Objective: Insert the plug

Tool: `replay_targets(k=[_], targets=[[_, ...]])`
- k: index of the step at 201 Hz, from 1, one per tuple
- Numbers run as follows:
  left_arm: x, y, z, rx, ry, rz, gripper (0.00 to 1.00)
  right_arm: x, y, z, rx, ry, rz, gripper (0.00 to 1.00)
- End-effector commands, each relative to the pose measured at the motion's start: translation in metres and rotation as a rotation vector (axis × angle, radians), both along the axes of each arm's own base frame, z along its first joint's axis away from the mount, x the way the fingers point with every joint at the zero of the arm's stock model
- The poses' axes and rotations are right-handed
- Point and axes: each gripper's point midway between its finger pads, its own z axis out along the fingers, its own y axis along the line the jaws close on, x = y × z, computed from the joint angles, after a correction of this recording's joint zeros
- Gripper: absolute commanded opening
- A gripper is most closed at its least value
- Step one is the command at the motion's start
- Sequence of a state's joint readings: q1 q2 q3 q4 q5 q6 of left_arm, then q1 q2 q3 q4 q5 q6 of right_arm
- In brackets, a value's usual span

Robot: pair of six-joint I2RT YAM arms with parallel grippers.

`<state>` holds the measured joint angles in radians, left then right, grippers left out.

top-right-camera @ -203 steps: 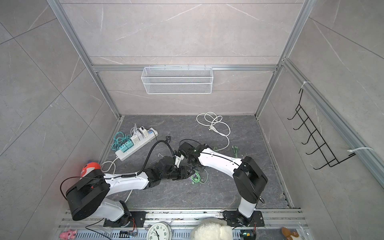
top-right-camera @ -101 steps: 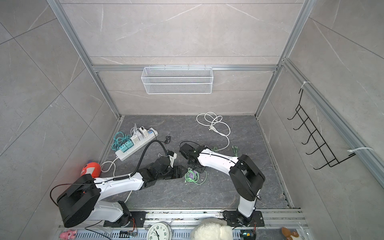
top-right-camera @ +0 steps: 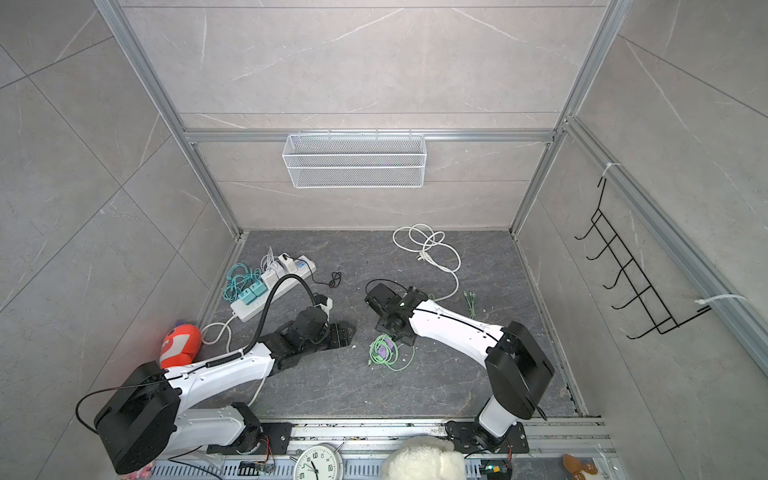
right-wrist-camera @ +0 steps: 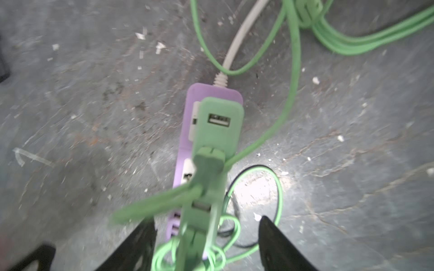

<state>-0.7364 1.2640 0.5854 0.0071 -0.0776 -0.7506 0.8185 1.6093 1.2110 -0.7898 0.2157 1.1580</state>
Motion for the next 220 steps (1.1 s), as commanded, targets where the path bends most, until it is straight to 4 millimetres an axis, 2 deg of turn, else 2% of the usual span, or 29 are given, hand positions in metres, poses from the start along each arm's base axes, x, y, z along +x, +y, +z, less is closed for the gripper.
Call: replay_targets(k=[1, 22, 57, 92, 113, 122, 124, 126, 129, 150, 163, 180, 196, 220], targets=[[0.02, 0.02, 0.024, 0.073, -0.093, 0.072, 0.83, 0.005, -0.01, 0.036, -0.061, -0.057, 0.078, 0.73], [0.035, 0.047, 0.033, 0.178, -0.162, 0.157, 0.87, 0.018, -0.025, 0.065, -0.11, -0.141, 0.117, 0.74], [0.061, 0.116, 0.066, 0.412, -0.304, 0.363, 0.95, 0.052, -0.076, 0.122, -0.193, -0.423, 0.186, 0.77], [0.077, 0.169, 0.096, 0.534, -0.446, 0.529, 0.99, 0.065, -0.128, 0.161, -0.392, -0.634, 0.185, 0.82], [0.084, 0.188, 0.102, 0.591, -0.528, 0.552, 0.99, 0.069, -0.145, 0.172, -0.471, -0.712, 0.179, 0.88], [0.087, 0.198, 0.1, 0.603, -0.54, 0.567, 1.0, 0.071, -0.147, 0.171, -0.497, -0.741, 0.206, 0.89], [0.088, 0.201, 0.099, 0.604, -0.542, 0.574, 1.0, 0.072, -0.146, 0.171, -0.502, -0.752, 0.21, 0.91], [0.089, 0.203, 0.098, 0.607, -0.545, 0.574, 1.0, 0.072, -0.148, 0.171, -0.51, -0.76, 0.212, 0.97], [0.09, 0.207, 0.097, 0.608, -0.55, 0.58, 1.0, 0.073, -0.148, 0.171, -0.518, -0.777, 0.211, 0.99], [0.1, 0.225, 0.08, 0.623, -0.577, 0.578, 0.99, 0.076, -0.155, 0.162, -0.551, -0.834, 0.216, 0.99], [0.106, 0.237, 0.077, 0.64, -0.589, 0.582, 1.0, 0.078, -0.164, 0.151, -0.569, -0.845, 0.196, 0.99], [0.114, 0.24, 0.068, 0.626, -0.563, 0.535, 1.0, 0.082, -0.175, 0.133, -0.611, -0.87, 0.178, 0.99], [0.121, 0.229, 0.065, 0.595, -0.561, 0.433, 1.0, 0.083, -0.186, 0.117, -0.63, -0.873, 0.157, 0.99], [0.115, 0.23, 0.064, 0.617, -0.571, 0.411, 1.0, 0.086, -0.206, 0.093, -0.665, -0.845, 0.11, 0.99]])
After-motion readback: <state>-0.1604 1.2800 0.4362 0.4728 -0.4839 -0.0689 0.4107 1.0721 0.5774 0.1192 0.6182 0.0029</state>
